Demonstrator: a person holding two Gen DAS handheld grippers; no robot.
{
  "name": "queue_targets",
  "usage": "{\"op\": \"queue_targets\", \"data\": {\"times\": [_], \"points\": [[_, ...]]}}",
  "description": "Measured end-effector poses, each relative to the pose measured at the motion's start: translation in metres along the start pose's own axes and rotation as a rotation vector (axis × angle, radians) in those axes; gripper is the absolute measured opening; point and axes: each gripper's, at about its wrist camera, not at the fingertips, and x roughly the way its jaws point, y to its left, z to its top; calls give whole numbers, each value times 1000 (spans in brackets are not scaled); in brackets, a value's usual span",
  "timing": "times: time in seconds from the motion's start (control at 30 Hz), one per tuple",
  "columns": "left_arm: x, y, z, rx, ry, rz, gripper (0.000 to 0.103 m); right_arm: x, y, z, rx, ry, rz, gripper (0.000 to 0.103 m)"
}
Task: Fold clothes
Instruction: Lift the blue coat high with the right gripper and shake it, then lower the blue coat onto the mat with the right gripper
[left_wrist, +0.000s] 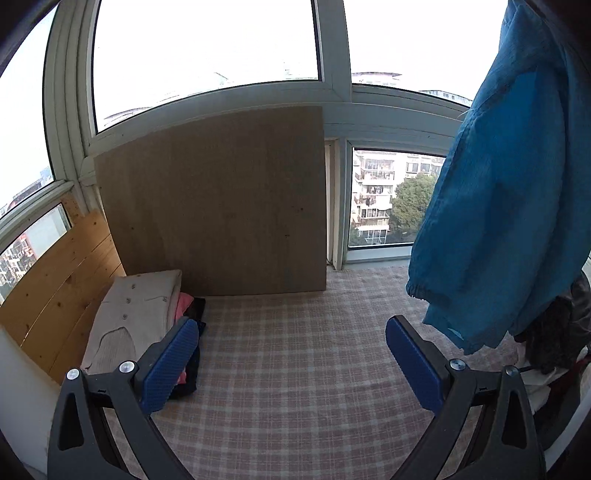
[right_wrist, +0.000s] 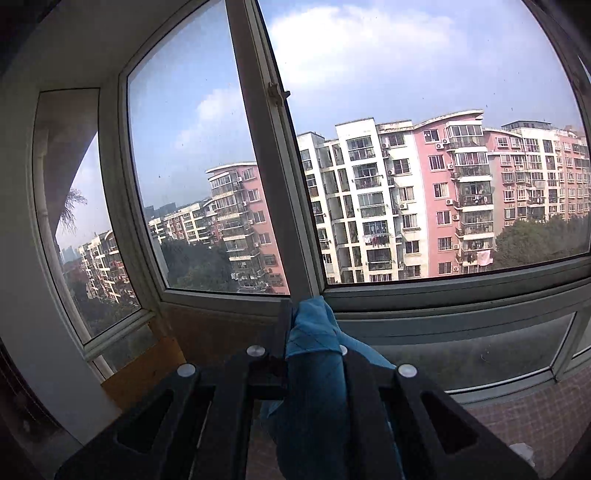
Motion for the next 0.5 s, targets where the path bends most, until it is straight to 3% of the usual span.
{"op": "queue_targets", "data": {"times": [0.03, 0.07, 0.1, 0.17, 0.2, 0.33, 0.43, 0.5], "points": [[-6, 8, 0, -3, -12, 9, 102, 13, 12, -14, -7, 68, 40, 6], [-12, 16, 0, -6, -20, 18, 102, 25, 25, -27, -14, 135, 80, 13], [-17, 24, -1, -8, -28, 27, 102, 37, 34, -44, -23, 197, 100, 28], [-25, 40, -5, -12, -37, 49, 102, 60, 32, -97, -53, 292, 42, 45], [-28, 45, -8, -13, -40, 49, 102, 66, 26, -123, -55, 330, 5, 45], [-20, 53, -19, 5, -1, 42, 102, 49, -61, -225, 86, 384, -213, 46], [5, 34, -31, 57, 69, 20, 102, 54, -125, -296, 144, 456, -421, 46], [28, 12, -40, 83, 132, -38, 102, 62, -149, -335, 155, 500, -487, 46]]}}
